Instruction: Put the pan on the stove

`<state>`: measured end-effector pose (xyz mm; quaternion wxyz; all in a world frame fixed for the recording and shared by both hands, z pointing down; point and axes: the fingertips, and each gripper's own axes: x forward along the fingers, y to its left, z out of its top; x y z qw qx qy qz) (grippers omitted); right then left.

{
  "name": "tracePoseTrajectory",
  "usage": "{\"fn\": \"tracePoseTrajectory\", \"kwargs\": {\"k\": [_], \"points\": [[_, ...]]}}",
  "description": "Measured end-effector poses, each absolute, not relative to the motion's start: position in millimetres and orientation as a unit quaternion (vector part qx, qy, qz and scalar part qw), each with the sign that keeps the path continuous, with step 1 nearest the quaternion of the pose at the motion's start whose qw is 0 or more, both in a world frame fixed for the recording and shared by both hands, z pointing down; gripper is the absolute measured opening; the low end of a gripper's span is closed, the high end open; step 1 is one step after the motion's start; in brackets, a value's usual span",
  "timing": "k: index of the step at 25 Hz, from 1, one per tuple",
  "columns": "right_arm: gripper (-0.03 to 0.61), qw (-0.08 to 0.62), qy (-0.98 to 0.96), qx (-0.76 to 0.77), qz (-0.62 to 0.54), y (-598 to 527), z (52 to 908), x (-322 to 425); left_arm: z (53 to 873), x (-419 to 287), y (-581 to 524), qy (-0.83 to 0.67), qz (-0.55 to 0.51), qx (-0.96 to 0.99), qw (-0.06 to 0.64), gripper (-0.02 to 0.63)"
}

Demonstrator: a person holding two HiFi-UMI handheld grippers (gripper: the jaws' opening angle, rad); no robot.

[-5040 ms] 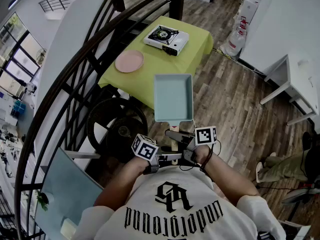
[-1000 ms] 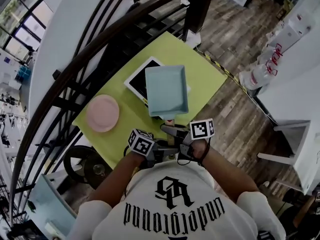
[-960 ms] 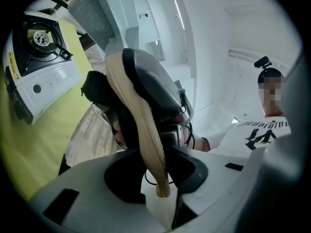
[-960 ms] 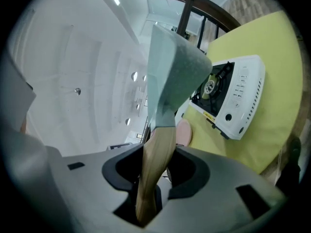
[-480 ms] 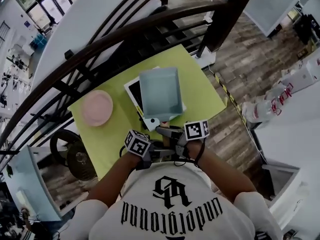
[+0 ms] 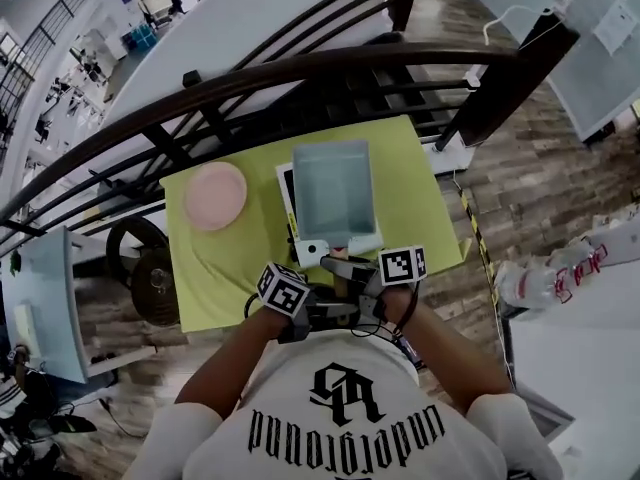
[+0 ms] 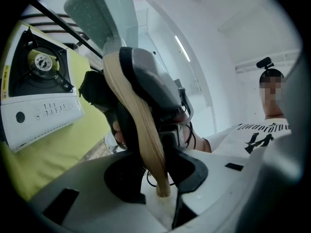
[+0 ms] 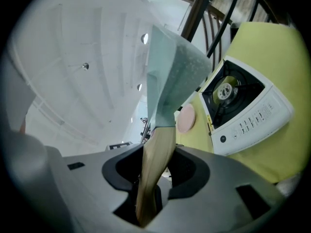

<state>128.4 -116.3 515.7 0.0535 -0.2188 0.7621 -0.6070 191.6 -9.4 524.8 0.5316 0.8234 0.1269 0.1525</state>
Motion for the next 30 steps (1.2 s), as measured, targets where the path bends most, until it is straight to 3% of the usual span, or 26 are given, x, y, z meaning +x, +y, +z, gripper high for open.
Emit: {"fn": "tracePoseTrajectory", "kwargs": {"k": [30], "points": [[0.144, -0.006, 0.722, -0.163, -0.672, -205.2, 603.8, 130.8, 597.3, 208.9, -107.2, 0.077, 0.132, 0.782, 0.605, 0.123]]}}
